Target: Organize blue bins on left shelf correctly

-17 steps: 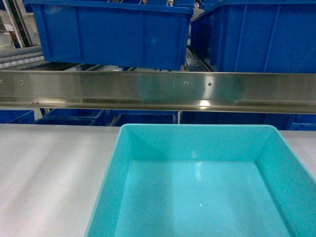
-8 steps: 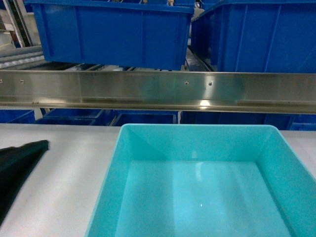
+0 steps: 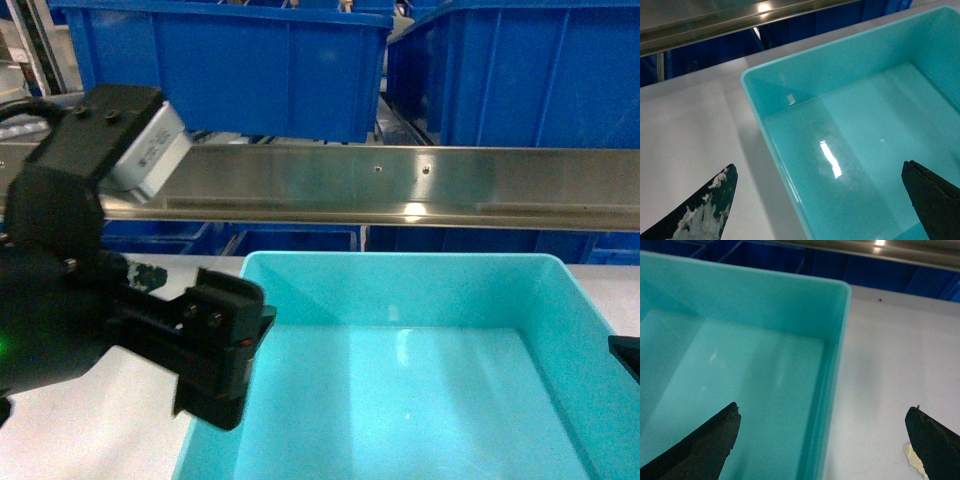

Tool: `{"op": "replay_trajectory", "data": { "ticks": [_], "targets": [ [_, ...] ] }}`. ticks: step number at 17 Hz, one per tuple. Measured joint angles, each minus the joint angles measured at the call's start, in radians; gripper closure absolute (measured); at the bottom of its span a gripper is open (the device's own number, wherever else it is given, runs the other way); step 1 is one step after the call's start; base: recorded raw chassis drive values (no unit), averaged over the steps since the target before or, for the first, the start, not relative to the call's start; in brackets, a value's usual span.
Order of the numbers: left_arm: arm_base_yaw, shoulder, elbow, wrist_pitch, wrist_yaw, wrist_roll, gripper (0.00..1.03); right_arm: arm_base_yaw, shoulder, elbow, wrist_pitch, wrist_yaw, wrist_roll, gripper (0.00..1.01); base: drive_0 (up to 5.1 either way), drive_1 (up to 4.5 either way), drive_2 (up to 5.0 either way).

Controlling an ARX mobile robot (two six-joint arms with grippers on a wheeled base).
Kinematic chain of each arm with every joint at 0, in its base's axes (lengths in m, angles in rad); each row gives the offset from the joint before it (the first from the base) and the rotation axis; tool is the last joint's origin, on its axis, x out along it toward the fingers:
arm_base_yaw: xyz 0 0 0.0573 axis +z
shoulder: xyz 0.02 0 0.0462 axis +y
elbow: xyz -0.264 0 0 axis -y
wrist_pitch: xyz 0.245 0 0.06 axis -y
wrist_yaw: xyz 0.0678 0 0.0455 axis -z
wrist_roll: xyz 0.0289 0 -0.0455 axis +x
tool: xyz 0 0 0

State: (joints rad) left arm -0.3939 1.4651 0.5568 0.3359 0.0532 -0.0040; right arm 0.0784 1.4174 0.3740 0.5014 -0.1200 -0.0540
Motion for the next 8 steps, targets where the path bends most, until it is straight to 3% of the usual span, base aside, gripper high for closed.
{"op": "replay_trajectory", "data": {
  "ticks": [2,3,5,8],
  "targets": [
    [-0.036,0.086,0.060,-0.065,-0.017,-0.064,0.05,0.007,0.055,0.034,-0.066,-0.008,-0.027,0.03,0.0,0.00,0.0],
    [-0.087,0.163,0.081,-0.105,-0.070,-0.129,0.05,0.004,0.125,0.058,-0.129,-0.008,-0.063,0.03,0.0,0.00,0.0],
    [-0.107,0.200,0.083,-0.116,-0.111,-0.174,0.05,-0.001,0.161,0.061,-0.124,0.011,-0.095,0.03,0.0,0.00,0.0],
    [-0.110,0.216,0.083,-0.116,-0.122,-0.189,0.05,-0.003,0.174,0.063,-0.122,0.027,-0.100,0.03,0.0,0.00,0.0]
  ]
}}
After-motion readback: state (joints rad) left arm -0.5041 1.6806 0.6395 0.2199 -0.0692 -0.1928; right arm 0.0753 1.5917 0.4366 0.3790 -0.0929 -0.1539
